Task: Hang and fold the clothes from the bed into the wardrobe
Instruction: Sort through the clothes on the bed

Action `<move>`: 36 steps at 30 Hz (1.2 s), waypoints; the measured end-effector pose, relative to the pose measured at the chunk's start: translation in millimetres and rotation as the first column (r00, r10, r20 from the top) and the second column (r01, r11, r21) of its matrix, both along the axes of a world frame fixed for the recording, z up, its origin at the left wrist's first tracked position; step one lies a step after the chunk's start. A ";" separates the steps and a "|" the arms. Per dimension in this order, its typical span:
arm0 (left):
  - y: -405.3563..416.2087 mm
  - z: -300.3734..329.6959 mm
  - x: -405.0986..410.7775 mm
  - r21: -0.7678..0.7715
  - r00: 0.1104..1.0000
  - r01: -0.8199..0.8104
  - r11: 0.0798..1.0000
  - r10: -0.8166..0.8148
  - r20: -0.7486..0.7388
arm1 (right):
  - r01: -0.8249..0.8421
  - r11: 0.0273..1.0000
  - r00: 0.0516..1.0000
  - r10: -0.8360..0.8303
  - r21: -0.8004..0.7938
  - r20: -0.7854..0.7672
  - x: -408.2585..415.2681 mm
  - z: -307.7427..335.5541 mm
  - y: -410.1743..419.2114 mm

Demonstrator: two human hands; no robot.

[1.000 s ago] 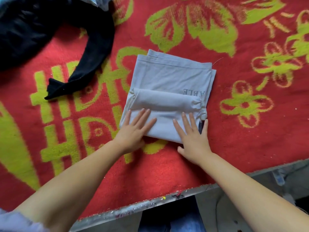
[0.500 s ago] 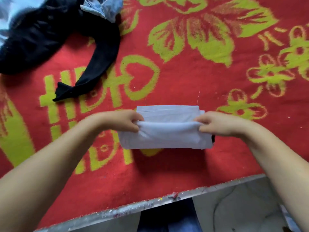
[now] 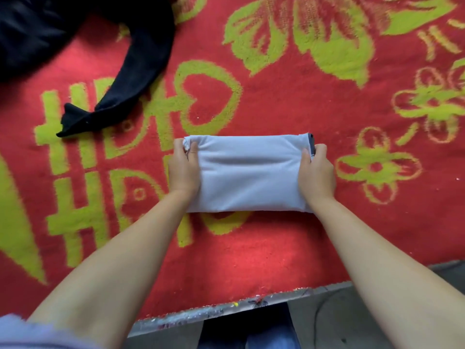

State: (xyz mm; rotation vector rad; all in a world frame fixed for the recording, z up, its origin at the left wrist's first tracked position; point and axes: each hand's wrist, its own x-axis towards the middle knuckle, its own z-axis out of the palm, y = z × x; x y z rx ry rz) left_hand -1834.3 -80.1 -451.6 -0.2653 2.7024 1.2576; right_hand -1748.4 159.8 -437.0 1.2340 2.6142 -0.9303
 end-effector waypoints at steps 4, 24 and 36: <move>8.3 -2.7 -1.8 -0.195 0.991 -0.057 0.979 0.080 0.111 | -0.054 0.997 0.993 0.048 0.046 0.104 -1.9 0.9 1.2; 10.5 71.0 41.6 -0.547 0.511 0.803 0.235 -0.744 0.431 | -0.880 0.474 0.443 0.791 0.036 0.422 3.6 67.9 -38.2; -115.3 275.7 74.4 -0.659 0.754 0.628 0.414 -0.534 0.384 | -0.967 0.064 0.148 0.929 0.247 0.339 -23.0 262.9 -155.2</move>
